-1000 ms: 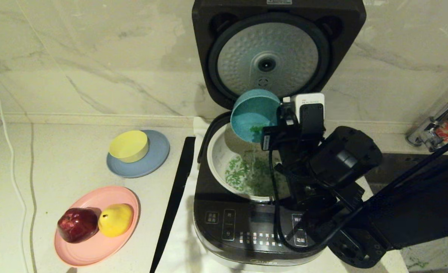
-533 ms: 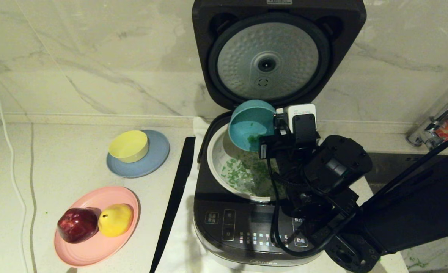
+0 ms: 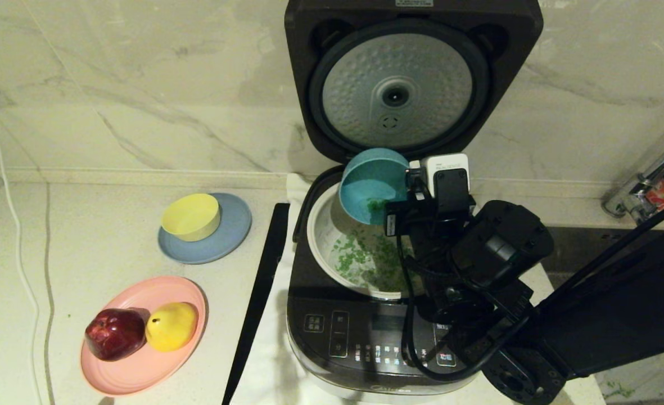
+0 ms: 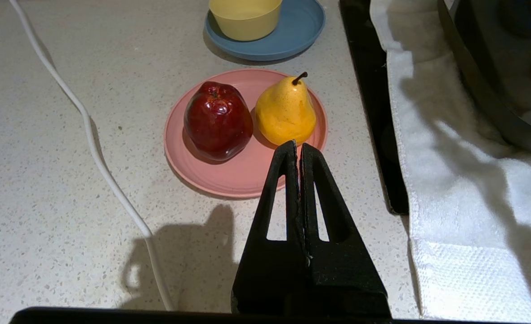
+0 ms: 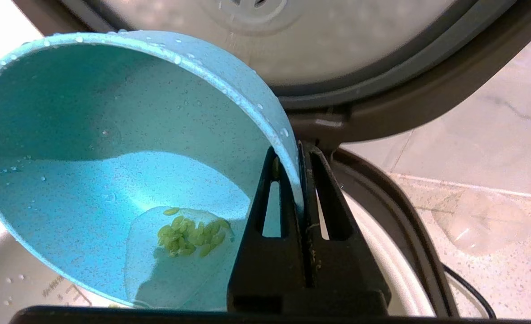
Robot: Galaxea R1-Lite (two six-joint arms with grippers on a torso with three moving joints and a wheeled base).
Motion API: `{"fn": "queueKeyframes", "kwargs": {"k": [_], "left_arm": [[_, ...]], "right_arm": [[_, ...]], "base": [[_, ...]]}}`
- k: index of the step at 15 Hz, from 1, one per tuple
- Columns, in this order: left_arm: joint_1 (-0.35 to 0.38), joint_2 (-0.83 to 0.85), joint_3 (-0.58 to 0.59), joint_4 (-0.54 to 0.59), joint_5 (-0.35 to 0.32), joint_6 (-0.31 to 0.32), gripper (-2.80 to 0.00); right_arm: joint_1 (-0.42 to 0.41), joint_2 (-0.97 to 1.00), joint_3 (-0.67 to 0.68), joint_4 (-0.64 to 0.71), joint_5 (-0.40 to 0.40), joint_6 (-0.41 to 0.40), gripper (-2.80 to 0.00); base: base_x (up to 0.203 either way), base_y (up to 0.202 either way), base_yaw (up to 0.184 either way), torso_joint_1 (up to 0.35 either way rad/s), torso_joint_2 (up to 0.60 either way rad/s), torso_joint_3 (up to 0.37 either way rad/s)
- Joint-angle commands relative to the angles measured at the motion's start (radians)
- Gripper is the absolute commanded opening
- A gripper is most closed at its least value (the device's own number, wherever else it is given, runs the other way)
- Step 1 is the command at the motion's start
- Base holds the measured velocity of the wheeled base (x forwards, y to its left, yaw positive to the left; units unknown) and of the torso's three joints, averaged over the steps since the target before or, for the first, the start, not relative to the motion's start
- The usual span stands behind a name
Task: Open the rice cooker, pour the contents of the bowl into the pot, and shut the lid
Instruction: Pour the water from the bowl into the rice cooker
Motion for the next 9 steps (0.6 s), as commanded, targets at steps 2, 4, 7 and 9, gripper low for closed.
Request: {"fn": "queueKeyframes", "kwargs": {"k": [2, 4, 7, 9], "left_arm": [[0.000, -0.001, 0.008, -0.001, 0.000, 0.002, -2.80], [0.000, -0.001, 0.008, -0.001, 0.001, 0.002, -2.80], [0.000, -0.001, 0.008, -0.001, 0.000, 0.001, -2.80], [0.000, -0.001, 0.008, -0.001, 0.000, 0.001, -2.80]], "right_arm": [[0.000, -0.028, -0.015, -0.008, -0.005, -0.005, -2.80], [0.008, -0.010, -0.005, -0.008, -0.004, -0.004, -2.80], [0.022, 0.008, 0.006, -0.008, -0.004, -0.003, -2.80], [0.028, 0.005, 0.005, -0.008, -0.004, -0.025, -2.80]], "base": [[0.000, 0.000, 0.000, 0.000, 0.00, 0.000], [0.000, 0.000, 0.000, 0.000, 0.00, 0.000], [0.000, 0.000, 0.000, 0.000, 0.00, 0.000], [0.000, 0.000, 0.000, 0.000, 0.00, 0.000]]}}
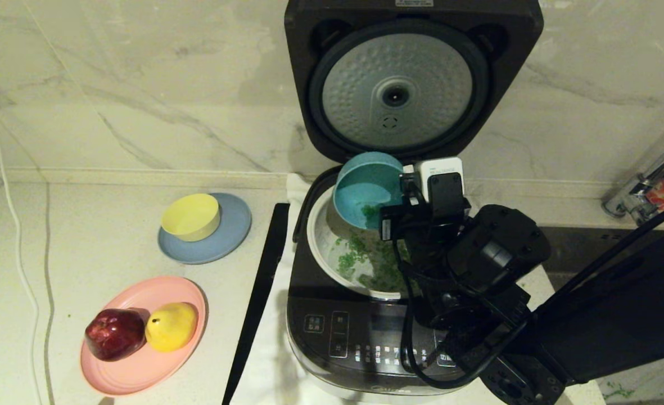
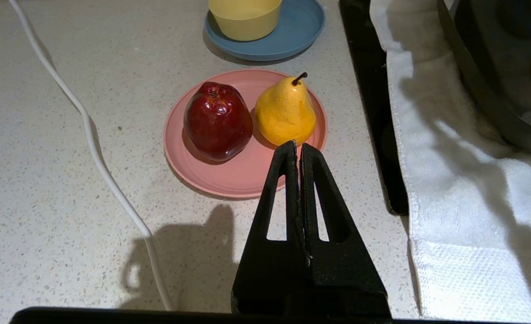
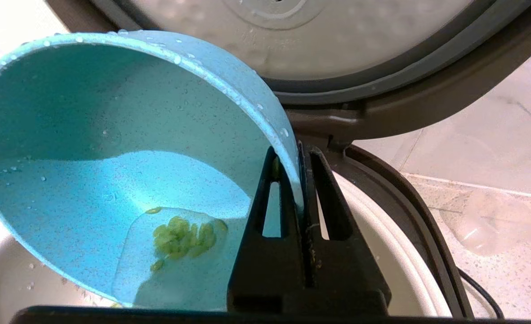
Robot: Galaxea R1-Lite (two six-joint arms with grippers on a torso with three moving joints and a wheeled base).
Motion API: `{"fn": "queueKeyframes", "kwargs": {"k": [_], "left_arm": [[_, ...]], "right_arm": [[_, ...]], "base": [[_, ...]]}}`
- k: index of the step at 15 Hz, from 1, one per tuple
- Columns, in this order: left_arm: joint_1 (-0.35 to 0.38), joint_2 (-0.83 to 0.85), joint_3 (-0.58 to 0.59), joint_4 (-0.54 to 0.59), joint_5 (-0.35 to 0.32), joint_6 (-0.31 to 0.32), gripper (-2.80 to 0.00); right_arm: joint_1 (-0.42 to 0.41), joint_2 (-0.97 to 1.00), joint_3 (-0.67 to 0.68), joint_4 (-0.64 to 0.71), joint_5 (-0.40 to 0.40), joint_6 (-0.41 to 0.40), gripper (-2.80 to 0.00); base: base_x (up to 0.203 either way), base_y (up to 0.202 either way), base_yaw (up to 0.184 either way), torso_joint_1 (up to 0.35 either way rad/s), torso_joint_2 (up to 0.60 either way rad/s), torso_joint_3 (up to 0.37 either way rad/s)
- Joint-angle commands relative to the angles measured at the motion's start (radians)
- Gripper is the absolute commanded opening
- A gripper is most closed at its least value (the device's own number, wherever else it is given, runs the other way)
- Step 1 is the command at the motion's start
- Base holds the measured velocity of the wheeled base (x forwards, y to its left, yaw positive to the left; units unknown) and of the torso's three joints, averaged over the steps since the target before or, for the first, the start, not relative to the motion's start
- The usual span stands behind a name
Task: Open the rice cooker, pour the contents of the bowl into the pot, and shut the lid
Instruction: Pour the water from the bowl into the rice cooker
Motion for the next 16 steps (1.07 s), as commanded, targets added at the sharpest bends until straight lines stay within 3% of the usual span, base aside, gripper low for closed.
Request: {"fn": "queueKeyframes", "kwargs": {"k": [1, 7, 16], "left_arm": [[0.000, -0.001, 0.008, -0.001, 0.000, 0.000, -2.80], [0.000, -0.001, 0.008, -0.001, 0.000, 0.001, -2.80], [0.000, -0.001, 0.008, -0.001, 0.000, 0.001, -2.80]], "right_arm": [[0.007, 0.002, 0.003, -0.008, -0.004, -0.015, -2.80], [0.019, -0.069, -0.018, -0.008, -0.004, -0.055, -2.80], [0.016, -0.120, -0.040, -0.008, 0.023, -0.049, -2.80]], "base": [[0.000, 0.000, 0.000, 0.000, 0.00, 0.000], [0.000, 0.000, 0.000, 0.000, 0.00, 0.000], [0.000, 0.000, 0.000, 0.000, 0.00, 0.000]]}}
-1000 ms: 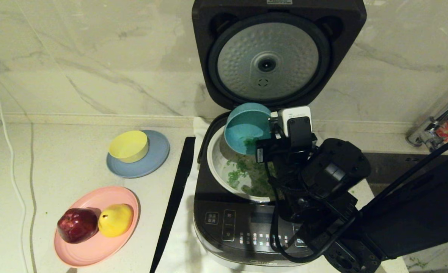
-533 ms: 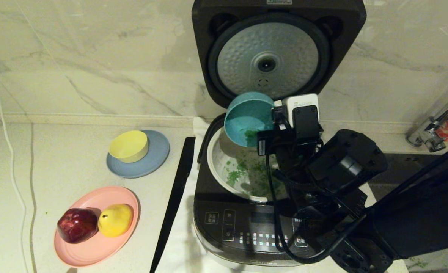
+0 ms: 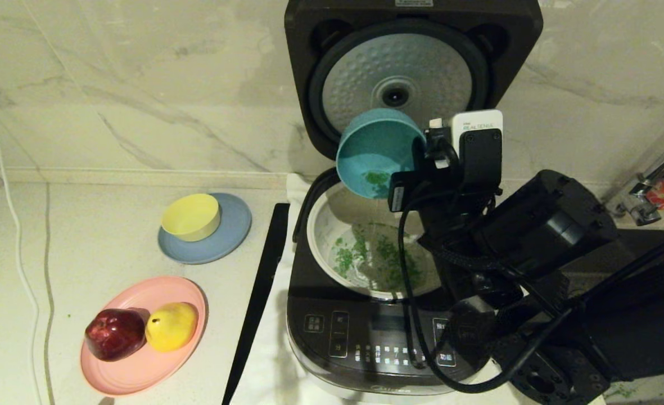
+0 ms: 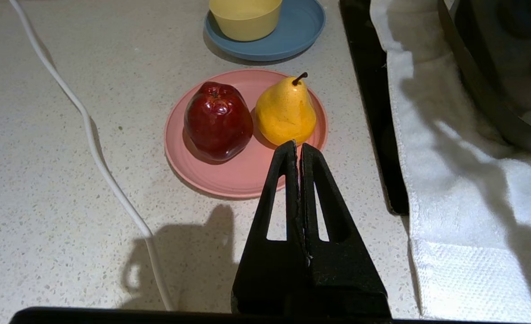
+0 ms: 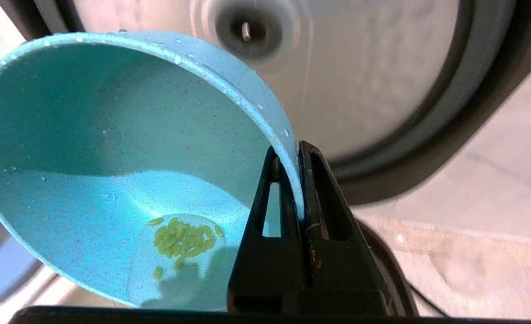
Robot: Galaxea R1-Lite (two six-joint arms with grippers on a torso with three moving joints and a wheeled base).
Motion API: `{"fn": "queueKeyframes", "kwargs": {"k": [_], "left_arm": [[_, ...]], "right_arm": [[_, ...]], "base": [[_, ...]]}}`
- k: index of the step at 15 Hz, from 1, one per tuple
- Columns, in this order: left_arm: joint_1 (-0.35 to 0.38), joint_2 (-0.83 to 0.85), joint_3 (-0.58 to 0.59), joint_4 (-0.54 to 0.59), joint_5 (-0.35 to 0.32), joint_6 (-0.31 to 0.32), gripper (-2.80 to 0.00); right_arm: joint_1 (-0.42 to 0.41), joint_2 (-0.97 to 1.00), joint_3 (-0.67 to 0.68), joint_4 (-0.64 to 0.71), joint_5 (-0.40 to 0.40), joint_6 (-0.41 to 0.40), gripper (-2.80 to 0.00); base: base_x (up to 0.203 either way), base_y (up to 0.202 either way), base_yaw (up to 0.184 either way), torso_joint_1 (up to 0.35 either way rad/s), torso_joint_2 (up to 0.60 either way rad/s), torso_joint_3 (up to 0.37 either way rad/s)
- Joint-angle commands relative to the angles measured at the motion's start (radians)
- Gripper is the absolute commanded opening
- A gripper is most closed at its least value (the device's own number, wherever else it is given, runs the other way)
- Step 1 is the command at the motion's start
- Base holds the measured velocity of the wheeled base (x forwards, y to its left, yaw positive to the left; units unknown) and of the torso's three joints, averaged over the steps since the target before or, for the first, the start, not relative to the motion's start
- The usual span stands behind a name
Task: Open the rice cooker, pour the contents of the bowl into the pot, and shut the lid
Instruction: Pour the water from the bowl into the rice cooker
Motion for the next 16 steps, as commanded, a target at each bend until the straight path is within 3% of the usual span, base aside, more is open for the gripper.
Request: {"fn": "queueKeyframes", "kwargs": {"k": [1, 7, 16], "left_arm": [[0.000, -0.001, 0.008, 0.000, 0.000, 0.000, -2.80], [0.000, -0.001, 0.008, 0.000, 0.000, 0.000, -2.80], [0.000, -0.001, 0.008, 0.000, 0.000, 0.000, -2.80]], "right_arm": [[-0.004, -0.018, -0.002, -0.008, 0.014, -0.003, -2.80], [-0.014, -0.016, -0.002, -0.008, 0.096, -0.027, -2.80], [-0.090, -0.002, 0.008, -0.008, 0.240, -0.139, -2.80]], "base": [[0.000, 0.000, 0.000, 0.000, 0.00, 0.000], [0.000, 0.000, 0.000, 0.000, 0.00, 0.000], [0.000, 0.000, 0.000, 0.000, 0.00, 0.000]]}}
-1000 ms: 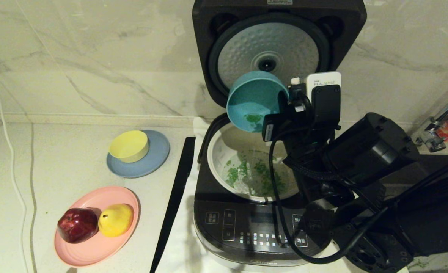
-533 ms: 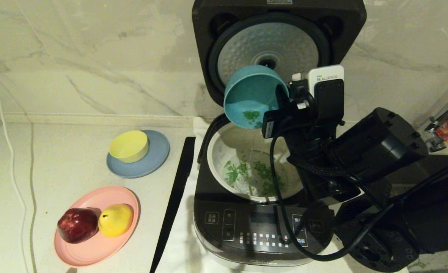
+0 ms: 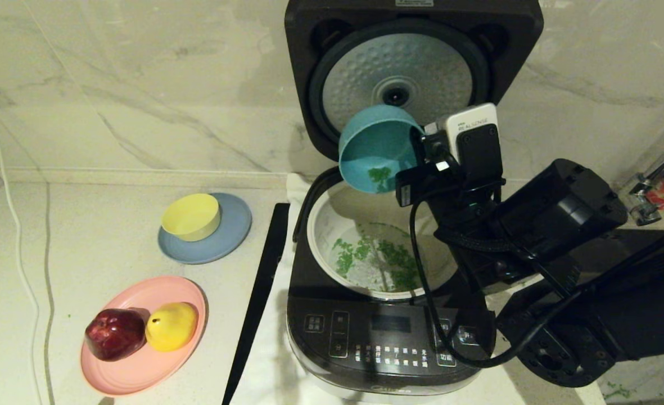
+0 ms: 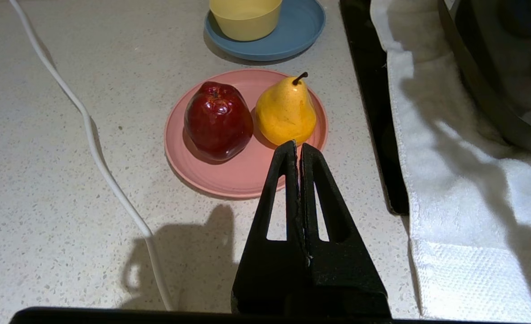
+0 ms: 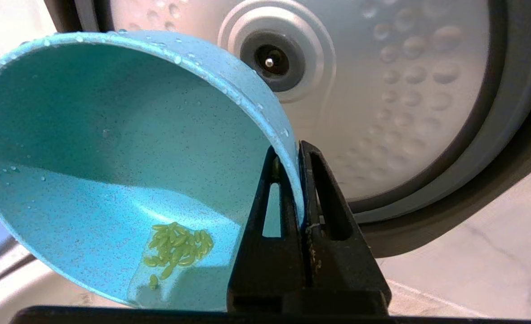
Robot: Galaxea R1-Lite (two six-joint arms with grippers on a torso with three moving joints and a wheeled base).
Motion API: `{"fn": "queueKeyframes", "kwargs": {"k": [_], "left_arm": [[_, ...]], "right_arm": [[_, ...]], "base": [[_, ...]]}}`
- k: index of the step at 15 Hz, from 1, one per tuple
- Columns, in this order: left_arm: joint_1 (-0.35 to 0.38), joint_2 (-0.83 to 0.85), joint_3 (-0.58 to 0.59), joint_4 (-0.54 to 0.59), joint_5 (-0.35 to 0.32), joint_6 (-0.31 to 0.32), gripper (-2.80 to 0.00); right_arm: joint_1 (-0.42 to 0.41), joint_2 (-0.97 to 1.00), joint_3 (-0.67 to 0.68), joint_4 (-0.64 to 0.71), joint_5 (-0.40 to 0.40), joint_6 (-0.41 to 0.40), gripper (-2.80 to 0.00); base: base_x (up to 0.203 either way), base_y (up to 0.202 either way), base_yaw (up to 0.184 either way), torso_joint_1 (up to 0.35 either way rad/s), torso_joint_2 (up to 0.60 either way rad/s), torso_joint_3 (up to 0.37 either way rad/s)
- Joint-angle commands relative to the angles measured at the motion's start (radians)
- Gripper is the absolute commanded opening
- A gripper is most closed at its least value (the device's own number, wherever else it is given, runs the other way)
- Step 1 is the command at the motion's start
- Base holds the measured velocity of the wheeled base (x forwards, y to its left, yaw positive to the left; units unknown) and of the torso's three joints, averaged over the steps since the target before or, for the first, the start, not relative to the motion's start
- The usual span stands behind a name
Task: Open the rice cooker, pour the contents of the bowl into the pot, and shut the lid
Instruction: Pour the water from the bowl into the rice cooker
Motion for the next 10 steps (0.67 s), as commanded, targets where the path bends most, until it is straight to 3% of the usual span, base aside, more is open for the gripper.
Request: {"fn": "queueKeyframes", "kwargs": {"k": [1, 10], "left_arm": [[0.000, -0.001, 0.008, -0.001, -0.001, 0.000, -2.80], [0.000, -0.001, 0.008, -0.001, -0.001, 0.001, -2.80]], "right_arm": [[-0.005, 0.011, -0.002, -0.009, 0.024, -0.027, -2.80], [-0.005, 0.023, 0.051, -0.009, 0.070, -0.061, -2.80]], "base": [[0.000, 0.000, 0.000, 0.000, 0.00, 0.000], [0.000, 0.000, 0.000, 0.000, 0.00, 0.000]]}}
